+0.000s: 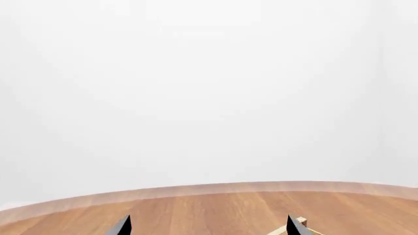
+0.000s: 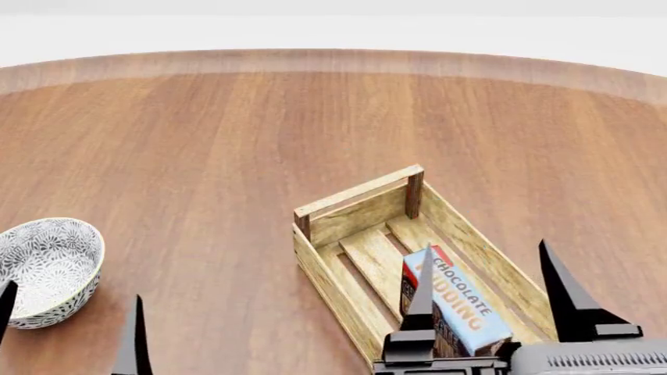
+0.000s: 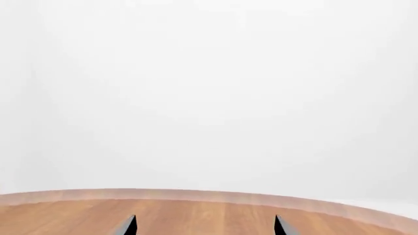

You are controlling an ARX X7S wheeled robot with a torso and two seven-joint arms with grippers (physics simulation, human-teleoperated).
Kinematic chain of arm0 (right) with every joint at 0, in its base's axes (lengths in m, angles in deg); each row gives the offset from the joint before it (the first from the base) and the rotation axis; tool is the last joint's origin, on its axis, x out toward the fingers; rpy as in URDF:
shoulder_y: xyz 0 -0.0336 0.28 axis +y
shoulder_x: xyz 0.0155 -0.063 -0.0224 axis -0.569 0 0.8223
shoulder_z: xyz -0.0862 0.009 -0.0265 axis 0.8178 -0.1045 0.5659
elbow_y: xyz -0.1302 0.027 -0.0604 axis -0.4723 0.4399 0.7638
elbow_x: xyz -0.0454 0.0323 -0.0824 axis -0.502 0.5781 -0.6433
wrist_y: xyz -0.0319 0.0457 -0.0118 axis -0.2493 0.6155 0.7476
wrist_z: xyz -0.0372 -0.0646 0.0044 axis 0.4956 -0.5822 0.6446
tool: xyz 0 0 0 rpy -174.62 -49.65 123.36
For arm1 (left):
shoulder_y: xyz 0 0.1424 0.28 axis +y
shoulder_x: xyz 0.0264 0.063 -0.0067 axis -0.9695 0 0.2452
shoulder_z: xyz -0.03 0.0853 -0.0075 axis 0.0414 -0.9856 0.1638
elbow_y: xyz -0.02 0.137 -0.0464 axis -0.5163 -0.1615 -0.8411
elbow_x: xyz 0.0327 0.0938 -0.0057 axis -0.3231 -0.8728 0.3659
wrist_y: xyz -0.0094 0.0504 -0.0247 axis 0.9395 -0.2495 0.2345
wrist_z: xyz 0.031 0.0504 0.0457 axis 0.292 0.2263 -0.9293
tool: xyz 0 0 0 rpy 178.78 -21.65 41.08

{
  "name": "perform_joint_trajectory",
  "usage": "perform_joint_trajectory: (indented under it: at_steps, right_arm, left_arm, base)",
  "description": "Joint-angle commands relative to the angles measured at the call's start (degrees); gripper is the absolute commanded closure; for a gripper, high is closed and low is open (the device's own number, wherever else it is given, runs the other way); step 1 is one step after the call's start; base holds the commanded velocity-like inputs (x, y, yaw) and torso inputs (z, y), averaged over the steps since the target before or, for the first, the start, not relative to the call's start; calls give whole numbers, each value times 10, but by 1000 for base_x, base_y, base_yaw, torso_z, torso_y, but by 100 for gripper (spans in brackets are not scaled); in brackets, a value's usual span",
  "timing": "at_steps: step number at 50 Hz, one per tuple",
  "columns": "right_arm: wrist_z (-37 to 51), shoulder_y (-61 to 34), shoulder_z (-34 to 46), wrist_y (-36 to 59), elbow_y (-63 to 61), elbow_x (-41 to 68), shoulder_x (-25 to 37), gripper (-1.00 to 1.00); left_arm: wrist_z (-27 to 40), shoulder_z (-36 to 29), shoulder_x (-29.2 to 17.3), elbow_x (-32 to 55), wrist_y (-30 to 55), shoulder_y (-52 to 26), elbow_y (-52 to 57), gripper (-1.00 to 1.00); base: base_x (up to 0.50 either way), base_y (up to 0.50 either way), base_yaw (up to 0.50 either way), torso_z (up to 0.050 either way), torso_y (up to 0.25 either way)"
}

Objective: Pick up the chocolate pudding and put it in the tray.

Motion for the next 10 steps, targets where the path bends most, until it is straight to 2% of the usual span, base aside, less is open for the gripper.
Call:
perform_joint_trajectory:
  at_steps: [1,10]
  right_arm:
    - [16,24,-5,10,-75,3,18,-100]
    - [21,26,-4,16,-94,4,22,-100]
  left_arm:
    - [7,-4,-8,-4,7,10,35,-100]
    - [11,-2,-15,-4,12,14,55,-100]
  base:
    - [0,0,0,0,0]
    - [0,0,0,0,0]
